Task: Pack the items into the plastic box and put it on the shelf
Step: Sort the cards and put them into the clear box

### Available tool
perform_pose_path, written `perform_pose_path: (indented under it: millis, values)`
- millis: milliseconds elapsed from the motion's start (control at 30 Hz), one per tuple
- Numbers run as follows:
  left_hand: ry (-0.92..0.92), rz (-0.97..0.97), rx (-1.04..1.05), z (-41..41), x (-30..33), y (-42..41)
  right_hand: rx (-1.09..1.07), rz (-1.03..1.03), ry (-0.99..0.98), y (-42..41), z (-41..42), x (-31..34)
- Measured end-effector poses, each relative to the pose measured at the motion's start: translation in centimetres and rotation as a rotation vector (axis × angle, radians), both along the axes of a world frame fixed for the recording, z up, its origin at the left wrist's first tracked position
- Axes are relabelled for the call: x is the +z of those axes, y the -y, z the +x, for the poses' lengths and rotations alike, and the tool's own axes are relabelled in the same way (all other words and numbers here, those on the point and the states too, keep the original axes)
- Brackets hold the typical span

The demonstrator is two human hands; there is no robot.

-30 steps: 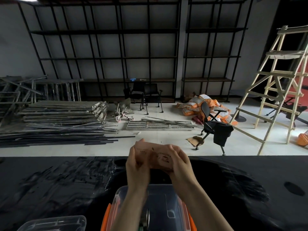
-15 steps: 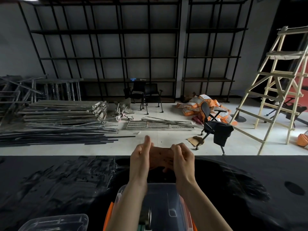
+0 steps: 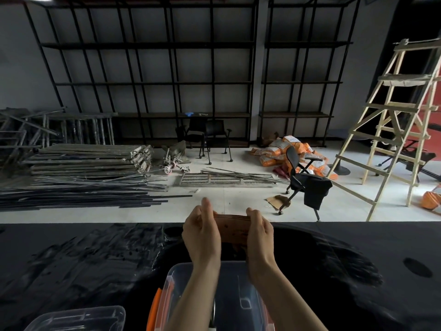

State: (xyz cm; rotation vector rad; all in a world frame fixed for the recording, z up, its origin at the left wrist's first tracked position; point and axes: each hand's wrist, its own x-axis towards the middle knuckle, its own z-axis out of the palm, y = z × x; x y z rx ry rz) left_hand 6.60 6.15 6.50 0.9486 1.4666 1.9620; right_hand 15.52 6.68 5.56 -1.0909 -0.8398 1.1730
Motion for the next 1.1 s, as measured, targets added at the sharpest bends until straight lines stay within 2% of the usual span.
perform_pose_path:
  millis: [133,333,433,500,567,633,733,833,933,1033,1100]
  values:
    - [-0.035,0.014,0.105,-0.4,-0.5,-0.1,0.142,-0.056,0.158,-0.3,0.7,0.2]
    - [-0.006,-0.053,0.173,0.2,-0.6,-0.1,-0.018,-0.062,0.165,-0.2,-0.3,-0.2]
    - [0.077,-0.146,0.051,-0.1,-0.7,0.4,-0.144,-0.103,0.138,-0.2,-0.3,-0.7]
    - [0.154,-0.135,-0.120,0.0,-1.7,1.0,-0.195,-0.222,0.002,-0.6,0.2,-0.9]
    - [0.227,-0.140,-0.238,0.7,-2.8,2.0,-0.152,-0.326,-0.129,-0.8,0.7,-1.2]
    - [0.228,-0.161,-0.294,1.8,-3.8,2.3,-0.033,-0.358,-0.166,-0.6,0.5,-1.9]
    - [0.242,-0.160,-0.298,2.1,-3.9,1.8,0.086,-0.309,0.051,0.0,0.5,-2.9]
    - [0.106,-0.244,-0.329,0.2,-3.8,1.2,-0.035,-0.165,0.350,-0.3,2.3,-3.5]
    - [-0.087,-0.390,-0.431,-1.0,-4.4,0.7,0.075,-0.065,0.335,0.0,3.1,-3.3]
    - [-0.072,-0.462,-0.573,-0.1,-5.3,0.7,0.213,0.005,0.530,0.8,1.7,-3.6]
    - [-0.063,-0.479,-0.574,0.6,-5.6,0.7,0.221,0.027,0.526,1.4,0.8,-3.9]
